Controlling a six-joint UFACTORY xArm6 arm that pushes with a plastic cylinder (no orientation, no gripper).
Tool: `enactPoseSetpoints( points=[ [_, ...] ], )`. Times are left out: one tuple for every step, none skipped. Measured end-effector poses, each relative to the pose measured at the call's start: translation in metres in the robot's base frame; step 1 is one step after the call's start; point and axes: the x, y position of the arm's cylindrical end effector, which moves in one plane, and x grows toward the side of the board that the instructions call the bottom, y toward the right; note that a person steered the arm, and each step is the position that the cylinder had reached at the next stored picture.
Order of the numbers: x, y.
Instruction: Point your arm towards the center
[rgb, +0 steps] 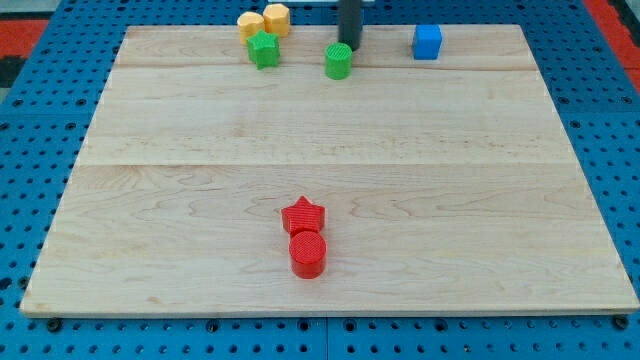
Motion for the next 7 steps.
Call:
enactPoseSetpoints(
  points=[
    [0.019,0.023],
    [0.04,-0.027],
    [0.037,-0.12],
    [0.031,-0.108],
    [0.031,-0.094],
    [0.032,-0.063],
    [0.06,-0.031]
  ],
)
